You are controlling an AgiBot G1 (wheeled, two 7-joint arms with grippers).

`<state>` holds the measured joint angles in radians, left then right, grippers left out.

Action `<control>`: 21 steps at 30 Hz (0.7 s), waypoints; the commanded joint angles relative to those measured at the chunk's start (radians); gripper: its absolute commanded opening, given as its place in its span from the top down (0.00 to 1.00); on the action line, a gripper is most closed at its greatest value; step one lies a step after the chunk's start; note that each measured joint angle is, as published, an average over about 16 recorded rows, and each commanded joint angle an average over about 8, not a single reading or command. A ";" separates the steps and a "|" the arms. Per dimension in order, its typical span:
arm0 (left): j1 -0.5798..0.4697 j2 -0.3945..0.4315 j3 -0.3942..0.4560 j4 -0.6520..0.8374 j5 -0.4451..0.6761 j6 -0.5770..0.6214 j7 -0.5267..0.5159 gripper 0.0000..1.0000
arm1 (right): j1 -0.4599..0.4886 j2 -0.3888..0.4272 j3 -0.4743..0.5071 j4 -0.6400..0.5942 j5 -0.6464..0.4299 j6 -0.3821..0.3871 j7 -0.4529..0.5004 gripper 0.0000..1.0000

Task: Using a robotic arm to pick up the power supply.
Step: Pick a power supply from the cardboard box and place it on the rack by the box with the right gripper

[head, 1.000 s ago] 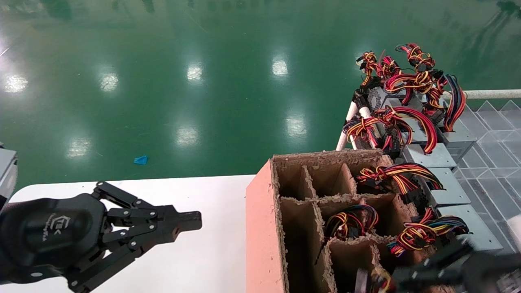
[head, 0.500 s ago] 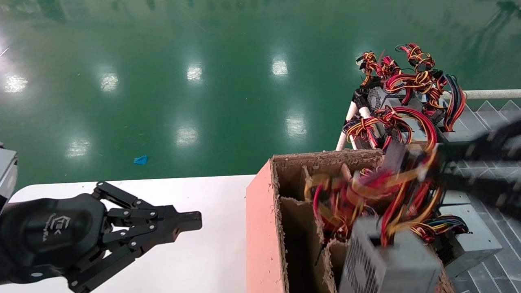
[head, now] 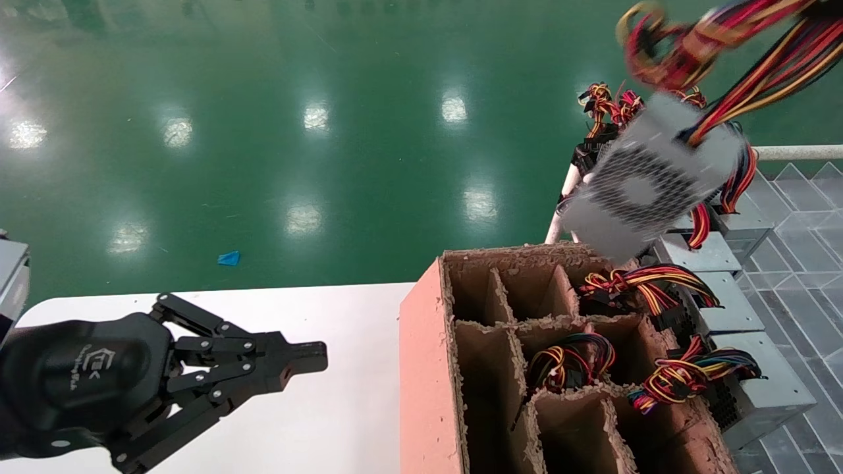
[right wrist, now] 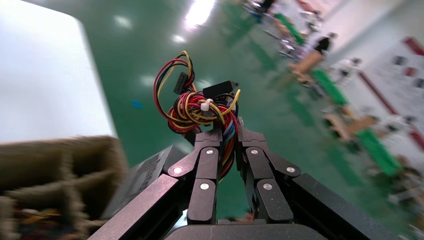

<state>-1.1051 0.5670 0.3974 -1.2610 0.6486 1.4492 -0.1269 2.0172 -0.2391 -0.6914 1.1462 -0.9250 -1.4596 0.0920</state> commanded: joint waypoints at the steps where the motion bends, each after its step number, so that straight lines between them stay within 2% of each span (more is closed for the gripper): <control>1: 0.000 0.000 0.000 0.000 0.000 0.000 0.000 1.00 | 0.028 -0.004 0.006 -0.020 -0.042 0.016 -0.002 1.00; 12: 0.000 0.000 0.000 0.000 0.000 0.000 0.000 1.00 | 0.055 0.092 0.000 -0.093 -0.172 0.037 0.027 1.00; 21: 0.000 0.000 0.000 0.000 0.000 0.000 0.000 1.00 | 0.010 0.132 -0.027 -0.209 -0.191 0.053 -0.012 1.00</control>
<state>-1.1051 0.5670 0.3975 -1.2610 0.6485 1.4491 -0.1269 2.0261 -0.1127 -0.7187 0.9324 -1.1138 -1.4096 0.0746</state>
